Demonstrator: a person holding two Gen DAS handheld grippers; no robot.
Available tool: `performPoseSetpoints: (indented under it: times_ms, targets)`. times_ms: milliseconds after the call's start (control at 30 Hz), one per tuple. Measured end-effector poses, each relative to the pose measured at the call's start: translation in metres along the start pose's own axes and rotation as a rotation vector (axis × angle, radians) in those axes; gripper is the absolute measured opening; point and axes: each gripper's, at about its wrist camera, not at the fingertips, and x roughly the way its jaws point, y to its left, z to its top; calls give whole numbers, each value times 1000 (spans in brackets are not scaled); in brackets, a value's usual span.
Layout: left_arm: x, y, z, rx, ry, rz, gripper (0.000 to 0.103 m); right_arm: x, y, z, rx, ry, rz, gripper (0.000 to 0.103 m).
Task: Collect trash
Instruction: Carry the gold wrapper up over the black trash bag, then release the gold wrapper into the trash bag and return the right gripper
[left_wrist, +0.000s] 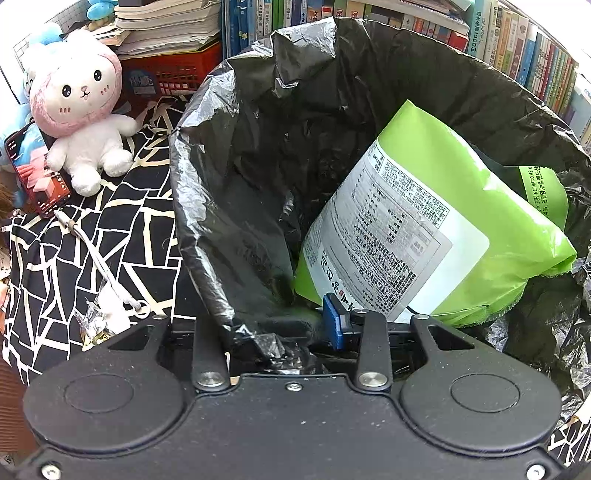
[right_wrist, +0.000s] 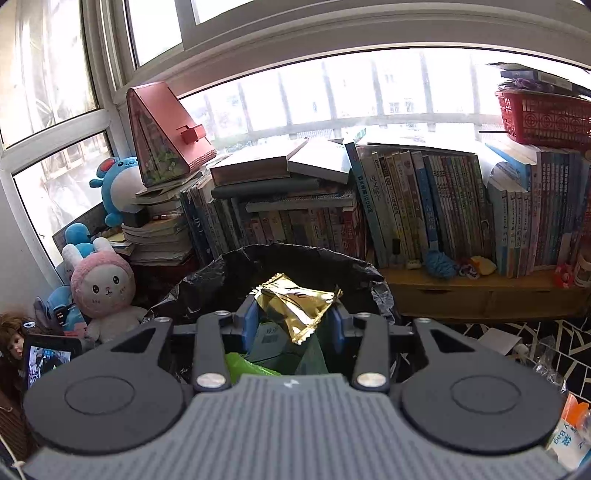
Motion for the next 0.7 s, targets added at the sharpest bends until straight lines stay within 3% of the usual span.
performPoseSetpoints:
  times_ms: [300,700]
  targets:
    - [0,0,1,-5,-1,-1,36,0,5,3,-18,3,-2,47]
    - [0,-2,1,-3,-4,0,37,0,3,0,-12,3,5,60]
